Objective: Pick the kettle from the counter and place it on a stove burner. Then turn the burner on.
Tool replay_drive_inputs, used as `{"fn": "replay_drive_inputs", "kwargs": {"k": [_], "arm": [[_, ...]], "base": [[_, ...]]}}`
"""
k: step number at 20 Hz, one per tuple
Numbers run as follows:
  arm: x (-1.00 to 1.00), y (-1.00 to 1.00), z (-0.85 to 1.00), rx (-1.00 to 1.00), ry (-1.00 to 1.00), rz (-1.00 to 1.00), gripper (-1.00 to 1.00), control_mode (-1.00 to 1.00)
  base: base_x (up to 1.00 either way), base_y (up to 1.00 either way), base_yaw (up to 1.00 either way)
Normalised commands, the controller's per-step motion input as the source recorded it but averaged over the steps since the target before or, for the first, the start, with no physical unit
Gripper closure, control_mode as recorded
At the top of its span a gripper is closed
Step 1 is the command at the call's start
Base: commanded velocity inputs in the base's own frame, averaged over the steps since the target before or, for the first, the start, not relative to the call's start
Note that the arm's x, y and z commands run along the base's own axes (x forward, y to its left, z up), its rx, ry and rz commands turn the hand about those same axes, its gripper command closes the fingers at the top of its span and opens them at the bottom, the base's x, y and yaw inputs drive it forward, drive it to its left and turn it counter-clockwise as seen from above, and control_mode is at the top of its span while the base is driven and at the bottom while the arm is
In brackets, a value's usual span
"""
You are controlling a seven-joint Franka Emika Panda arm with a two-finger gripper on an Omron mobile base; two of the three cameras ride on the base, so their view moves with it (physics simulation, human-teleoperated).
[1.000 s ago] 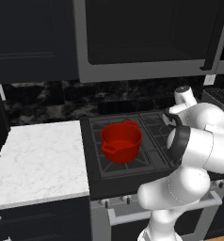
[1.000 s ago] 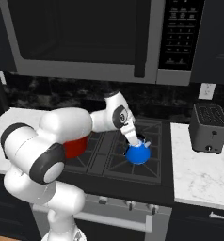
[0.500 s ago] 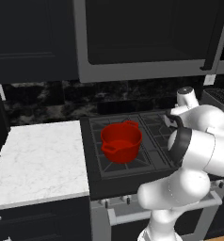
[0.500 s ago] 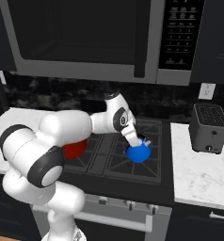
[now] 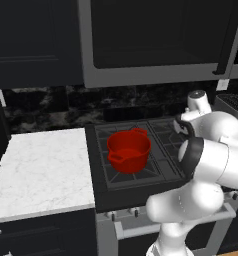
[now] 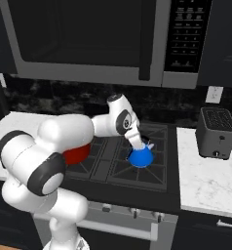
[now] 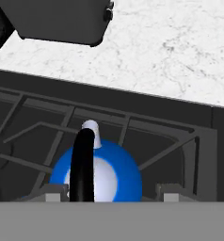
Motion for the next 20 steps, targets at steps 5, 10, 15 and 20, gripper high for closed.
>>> {"fn": "replay_drive_inputs", "kwargs": {"k": [5, 10, 15, 20], "arm": [[0.00, 0.00, 0.54, 0.00, -0.28, 0.01, -1.00, -1.00], [-0.62, -0.01, 0.32, -0.04, -0.28, 0.15, -1.00, -1.00], [-1.00, -0.75, 0.01, -0.01, -0.23, 0.18, -1.00, -1.00], [-1.00, -0.93, -0.15, -0.01, -0.12, 0.34, -1.00, -1.00]], "base": [[0.00, 0.00, 0.00], [0.00, 0.00, 0.00], [0.00, 0.00, 0.00], [0.00, 0.00, 0.00]]}}
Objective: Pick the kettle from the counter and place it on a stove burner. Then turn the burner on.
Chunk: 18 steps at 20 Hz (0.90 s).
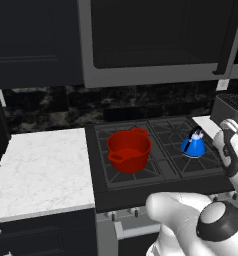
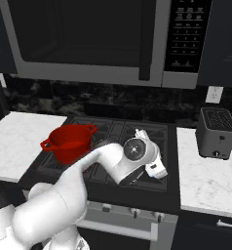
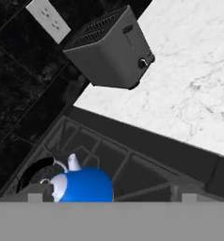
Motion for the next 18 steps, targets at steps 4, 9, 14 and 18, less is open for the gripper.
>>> {"fn": "replay_drive_inputs", "kwargs": {"k": [4, 9, 14, 18], "arm": [[-0.98, -0.70, -0.73, -0.05, 0.00, 0.58, -1.00, -1.00], [-0.97, -0.43, -0.91, -0.16, 0.00, 0.69, -1.00, -1.00], [-0.97, -0.06, -1.00, -0.38, 0.01, 0.64, -1.00, -1.00], [-0.60, 0.19, -0.90, -0.55, -0.23, 0.31, -1.00, -1.00]], "base": [[0.00, 0.00, 0.00], [0.00, 0.00, 0.00], [0.00, 0.00, 0.00], [0.00, 0.00, 0.00]]}}
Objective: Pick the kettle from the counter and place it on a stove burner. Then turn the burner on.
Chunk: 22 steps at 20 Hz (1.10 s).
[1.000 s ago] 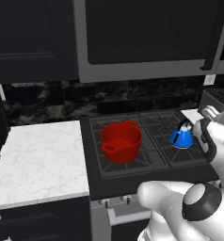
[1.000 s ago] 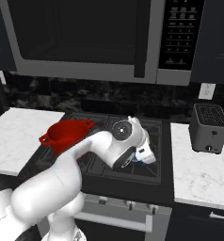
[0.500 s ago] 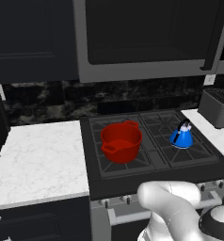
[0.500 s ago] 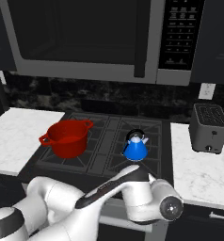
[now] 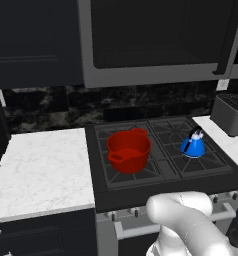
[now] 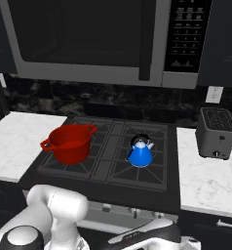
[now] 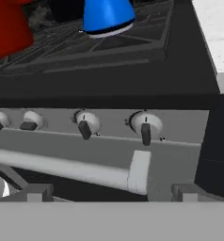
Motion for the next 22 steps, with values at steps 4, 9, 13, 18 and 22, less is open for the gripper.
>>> {"fn": "replay_drive_inputs", "kwargs": {"k": [4, 9, 13, 18, 22], "arm": [[0.00, 0.27, -0.38, -0.10, -0.34, 0.00, -1.00, -1.00], [0.40, 0.37, -0.10, -0.06, -0.35, -0.04, -1.00, -1.00], [0.78, 0.29, 0.00, 0.00, -0.09, -0.07, -1.00, -1.00], [0.18, 0.02, 0.00, 0.00, 0.00, -0.01, -1.00, -1.00], [0.00, -0.28, -0.29, 0.01, -0.04, -0.02, -1.00, -1.00]], "base": [[0.00, 0.00, 0.00], [0.00, 0.00, 0.00], [0.00, 0.00, 0.00], [0.00, 0.00, 0.00], [0.00, 0.00, 0.00]]}}
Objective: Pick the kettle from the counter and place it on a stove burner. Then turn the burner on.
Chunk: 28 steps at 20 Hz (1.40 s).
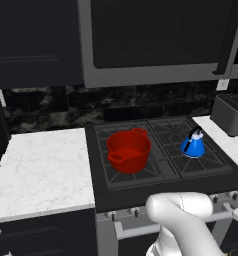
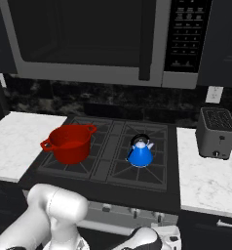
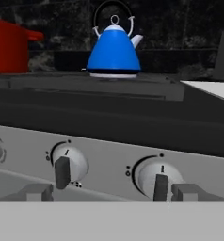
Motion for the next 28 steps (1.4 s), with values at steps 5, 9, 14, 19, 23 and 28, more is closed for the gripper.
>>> {"fn": "replay_drive_inputs", "kwargs": {"k": [5, 9, 14, 19, 23, 28], "arm": [[0.00, -0.25, -0.05, 0.00, -0.10, -0.01, -1.00, -1.00], [0.04, -0.26, -0.24, 0.00, -0.07, 0.00, -1.00, -1.00], [0.18, -0.04, -0.02, 0.00, -0.03, -0.02, -1.00, -1.00], [0.29, 0.00, -0.03, 0.00, -0.02, -0.05, -1.00, -1.00], [0.15, 0.00, -0.06, 0.00, 0.00, -0.02, -1.00, -1.00], [0.21, 0.00, -0.11, 0.01, 0.00, -0.01, -1.00, -1.00]], "base": [[0.00, 0.00, 0.00], [0.00, 0.00, 0.00], [0.00, 0.00, 0.00], [0.00, 0.00, 0.00], [0.00, 0.00, 0.00], [0.00, 0.00, 0.00]]}}
